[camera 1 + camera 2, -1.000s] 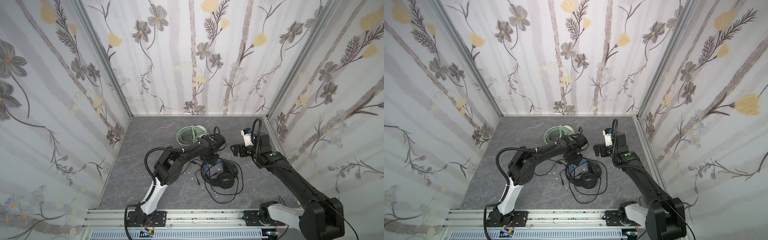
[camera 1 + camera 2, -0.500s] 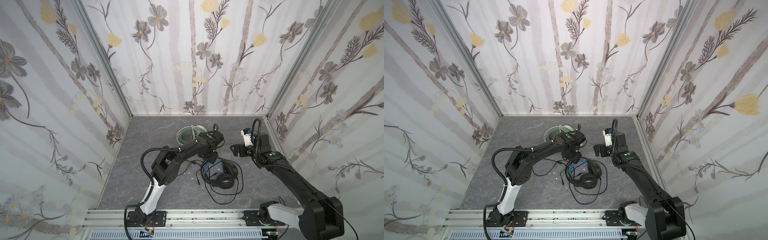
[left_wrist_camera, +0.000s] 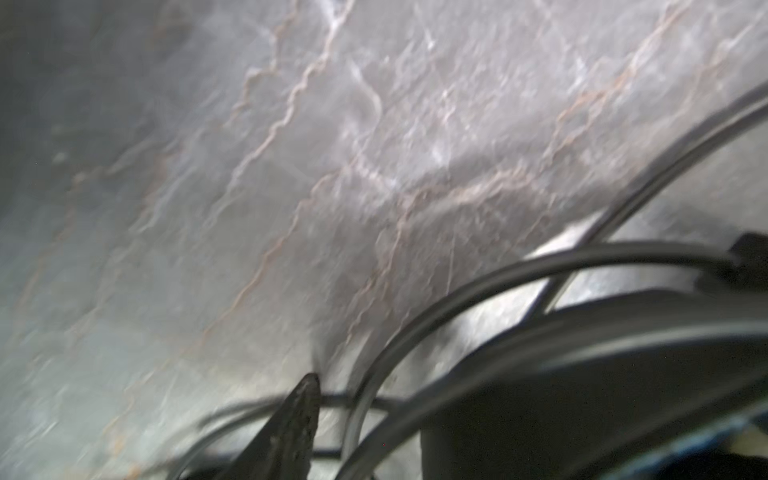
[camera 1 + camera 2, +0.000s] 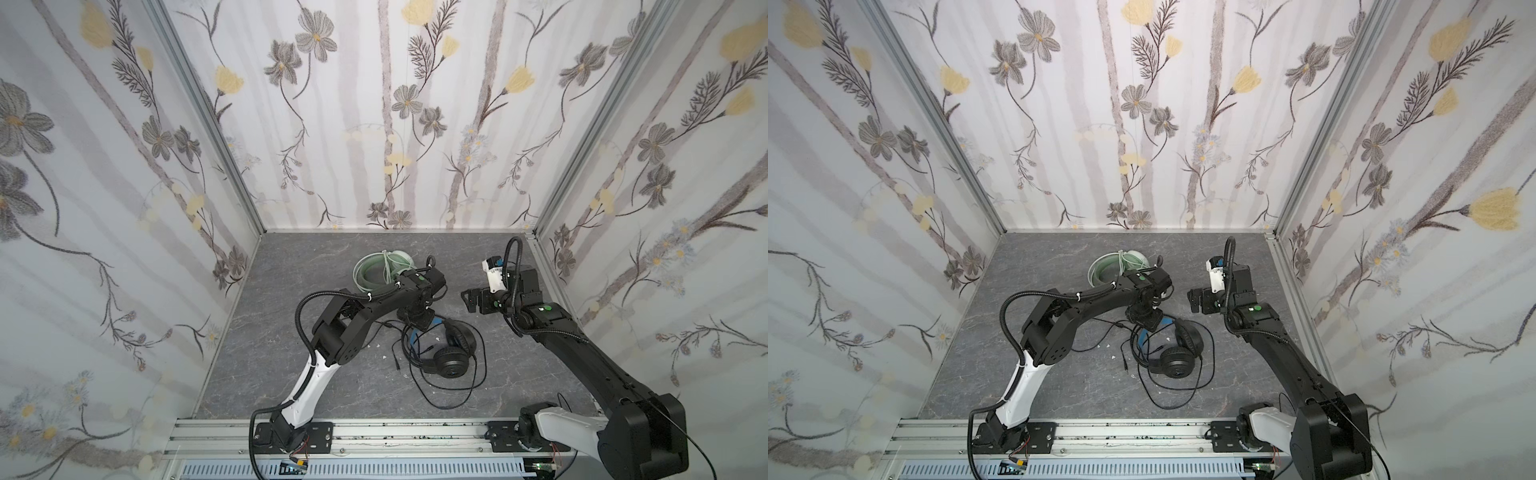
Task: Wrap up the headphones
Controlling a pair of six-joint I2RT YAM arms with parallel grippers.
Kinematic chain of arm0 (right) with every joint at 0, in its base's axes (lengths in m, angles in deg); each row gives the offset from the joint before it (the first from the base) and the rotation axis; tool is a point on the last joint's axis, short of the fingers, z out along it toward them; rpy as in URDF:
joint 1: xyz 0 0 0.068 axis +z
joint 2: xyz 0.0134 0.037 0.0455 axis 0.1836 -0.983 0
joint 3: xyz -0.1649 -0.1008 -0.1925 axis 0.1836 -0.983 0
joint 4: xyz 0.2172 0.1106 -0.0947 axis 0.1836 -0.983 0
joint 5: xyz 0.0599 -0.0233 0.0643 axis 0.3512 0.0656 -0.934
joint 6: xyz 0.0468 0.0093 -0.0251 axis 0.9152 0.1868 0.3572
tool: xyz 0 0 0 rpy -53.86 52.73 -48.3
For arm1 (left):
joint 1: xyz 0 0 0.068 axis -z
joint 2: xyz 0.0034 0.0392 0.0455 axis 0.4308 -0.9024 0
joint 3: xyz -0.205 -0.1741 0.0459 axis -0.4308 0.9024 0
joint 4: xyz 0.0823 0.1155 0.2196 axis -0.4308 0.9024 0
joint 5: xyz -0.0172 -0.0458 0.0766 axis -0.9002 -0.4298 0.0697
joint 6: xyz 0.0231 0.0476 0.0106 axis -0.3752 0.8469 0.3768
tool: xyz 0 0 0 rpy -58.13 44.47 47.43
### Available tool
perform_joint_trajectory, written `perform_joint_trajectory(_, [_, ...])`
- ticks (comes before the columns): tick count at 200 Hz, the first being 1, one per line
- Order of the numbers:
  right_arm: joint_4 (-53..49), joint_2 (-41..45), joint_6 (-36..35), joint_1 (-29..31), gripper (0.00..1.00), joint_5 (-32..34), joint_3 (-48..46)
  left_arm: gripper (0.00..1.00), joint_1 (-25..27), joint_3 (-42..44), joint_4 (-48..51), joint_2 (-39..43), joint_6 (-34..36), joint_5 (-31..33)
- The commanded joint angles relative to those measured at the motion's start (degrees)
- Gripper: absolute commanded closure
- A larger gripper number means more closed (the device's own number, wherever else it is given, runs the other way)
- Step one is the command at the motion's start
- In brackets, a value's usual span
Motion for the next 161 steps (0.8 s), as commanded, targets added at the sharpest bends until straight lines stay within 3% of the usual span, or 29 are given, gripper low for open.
perform_joint_trajectory(1, [1.2, 0.0, -0.4, 0.0, 0.0, -0.1, 0.1, 0.46, -0.2, -0.9, -1.8, -2.2, -0.1, -0.1])
perform_joint_trajectory(41, [1.2, 1.2, -0.5, -0.1, 0.0, 0.4, -0.9, 0.63, -0.2, 0.6, -2.2, -1.3, 0.1, 0.5])
perform_joint_trajectory(68, [0.9, 1.5, -0.4, -0.1, 0.0, 0.1, -1.4, 0.83, -0.1, 2.3, -3.3, 1.0, 0.3, 2.0])
perform_joint_trajectory(100, [0.3, 2.5, -0.5, -0.1, 0.0, 0.3, -1.8, 0.95, 1.2, 3.6, -4.0, 5.7, 2.2, 6.2])
perform_joint_trajectory(134, [1.0, 4.7, -1.5, 0.1, 0.0, -2.9, -1.9, 1.0, 2.8, 4.3, -2.6, 12.6, 4.1, 14.3])
perform_joint_trajectory(161, [6.5, 10.7, -2.3, 1.3, 0.0, -11.4, -2.7, 1.0, 3.2, 5.3, -1.6, 19.9, 5.7, 20.3])
